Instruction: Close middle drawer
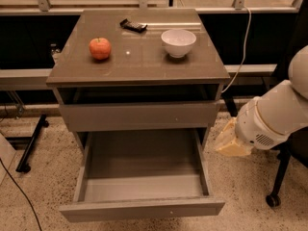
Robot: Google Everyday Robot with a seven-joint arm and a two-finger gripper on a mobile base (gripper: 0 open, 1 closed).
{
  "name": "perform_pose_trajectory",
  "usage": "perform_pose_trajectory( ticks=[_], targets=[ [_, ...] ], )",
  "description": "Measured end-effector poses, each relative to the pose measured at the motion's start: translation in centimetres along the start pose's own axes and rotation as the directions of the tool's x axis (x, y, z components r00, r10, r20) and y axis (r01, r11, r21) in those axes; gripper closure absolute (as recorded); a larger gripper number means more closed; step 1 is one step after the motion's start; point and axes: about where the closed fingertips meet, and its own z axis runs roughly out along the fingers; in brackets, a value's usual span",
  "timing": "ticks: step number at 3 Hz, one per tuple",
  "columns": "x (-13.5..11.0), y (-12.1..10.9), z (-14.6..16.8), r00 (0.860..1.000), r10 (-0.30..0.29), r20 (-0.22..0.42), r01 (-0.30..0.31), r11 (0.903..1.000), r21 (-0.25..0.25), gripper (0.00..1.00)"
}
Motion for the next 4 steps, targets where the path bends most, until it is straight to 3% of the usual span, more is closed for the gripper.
perform_pose_trajectory(
  ticks=[1, 2, 4],
  targets=[
    [-0.1, -0.1, 0.0, 1.0, -0.002, 0.001, 0.002, 1.0, 0.008, 1.0],
    [-0.5, 0.7, 1.9, 1.0, -0.01, -0.025, 0.009, 0.9998, -0.019, 1.0],
    [0.9, 3.1, 9.1, 1.0, 0.024, -0.018, -0.025, 0.9943, -0.104, 1.0]
  ],
)
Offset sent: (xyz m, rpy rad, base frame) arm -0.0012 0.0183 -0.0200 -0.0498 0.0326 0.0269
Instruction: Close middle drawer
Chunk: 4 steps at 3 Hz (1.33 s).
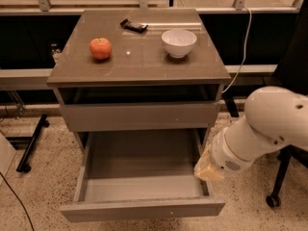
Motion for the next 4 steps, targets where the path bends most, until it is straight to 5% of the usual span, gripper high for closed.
perform_pose_trajectory(
  ticks=[2, 4],
  targets=[
    [3.7, 1.6, 8.7, 0.996, 0.078, 0.031, -0.076, 0.995, -0.066, 1.0],
    [4.1, 1.8, 11.3, 0.995, 0.099, 0.022, -0.096, 0.9907, -0.096, 1.0]
  ],
)
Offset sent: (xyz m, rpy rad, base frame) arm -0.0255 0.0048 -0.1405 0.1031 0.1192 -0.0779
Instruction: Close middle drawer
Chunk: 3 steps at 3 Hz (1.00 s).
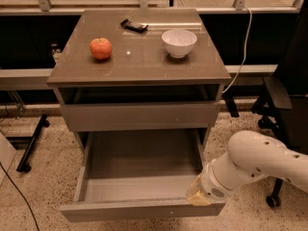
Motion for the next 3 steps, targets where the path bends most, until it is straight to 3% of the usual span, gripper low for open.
perform_pose_trajectory(
  ticks=[2, 3],
  targets=[
    [2.0, -0.7, 6.5, 0.999, 0.041, 0.036, -0.04, 0.9986, -0.035, 1.0],
    [3.3, -1.9, 9.9, 0.993, 0.086, 0.085, -0.081, 0.9952, -0.055, 1.0]
  ],
)
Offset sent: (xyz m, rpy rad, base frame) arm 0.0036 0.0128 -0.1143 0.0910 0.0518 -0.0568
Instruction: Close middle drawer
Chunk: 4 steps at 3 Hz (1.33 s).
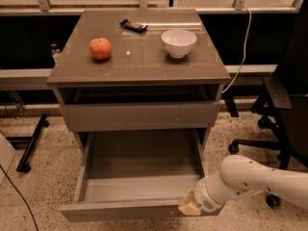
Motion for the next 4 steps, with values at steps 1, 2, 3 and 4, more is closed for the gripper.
perform_pose_trajectory(
  ticks=[1, 2, 3, 4],
  targets=[
    [2.0, -1.9, 4.3, 0.995, 0.071, 0.074, -0.068, 0.9971, -0.034, 1.0],
    [2.7, -2.6, 6.0, 0.99, 0.098, 0.097, -0.093, 0.9944, -0.05, 1.0],
    [2.7, -2.6, 6.0, 0.99, 0.098, 0.097, -0.093, 0.9944, -0.05, 1.0],
    [1.7, -4.8, 7.0, 0.983, 0.102, 0.153, -0.098, 0.9946, -0.034, 1.0]
  ],
)
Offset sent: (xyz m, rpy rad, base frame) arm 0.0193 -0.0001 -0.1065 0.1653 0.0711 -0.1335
